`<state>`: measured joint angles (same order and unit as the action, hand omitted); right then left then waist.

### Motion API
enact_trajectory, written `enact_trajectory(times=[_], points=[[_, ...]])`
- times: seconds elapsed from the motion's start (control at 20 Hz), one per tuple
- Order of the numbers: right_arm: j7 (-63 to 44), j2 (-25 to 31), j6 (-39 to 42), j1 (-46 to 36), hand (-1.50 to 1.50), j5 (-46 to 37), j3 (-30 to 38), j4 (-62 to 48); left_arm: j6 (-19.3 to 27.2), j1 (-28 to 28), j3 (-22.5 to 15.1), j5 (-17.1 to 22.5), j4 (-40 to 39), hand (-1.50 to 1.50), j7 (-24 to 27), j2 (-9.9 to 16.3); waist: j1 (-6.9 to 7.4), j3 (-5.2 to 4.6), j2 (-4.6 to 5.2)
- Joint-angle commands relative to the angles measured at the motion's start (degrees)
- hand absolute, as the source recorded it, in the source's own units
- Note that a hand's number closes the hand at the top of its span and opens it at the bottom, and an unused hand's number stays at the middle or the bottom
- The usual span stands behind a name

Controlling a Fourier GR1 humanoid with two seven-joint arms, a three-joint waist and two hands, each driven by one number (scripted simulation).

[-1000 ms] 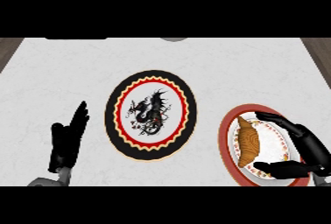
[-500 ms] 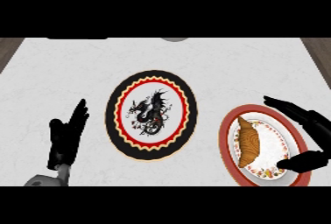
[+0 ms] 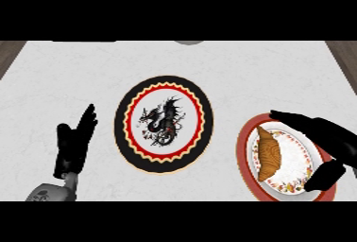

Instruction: Pick the croissant from the plate and place it in the plate

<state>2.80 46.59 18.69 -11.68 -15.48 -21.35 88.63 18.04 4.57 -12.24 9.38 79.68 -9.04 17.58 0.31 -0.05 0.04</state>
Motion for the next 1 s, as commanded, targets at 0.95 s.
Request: enact_trajectory(times=[0.95], points=[[-1.65,-18.91,12.26,-3.6,-1.5,-18.71,6.4,-8.51,-3.44,-2.15,4.66,-8.32,5.88,0.0,-5.64,-5.25,-0.03,0.06,-0.03]])
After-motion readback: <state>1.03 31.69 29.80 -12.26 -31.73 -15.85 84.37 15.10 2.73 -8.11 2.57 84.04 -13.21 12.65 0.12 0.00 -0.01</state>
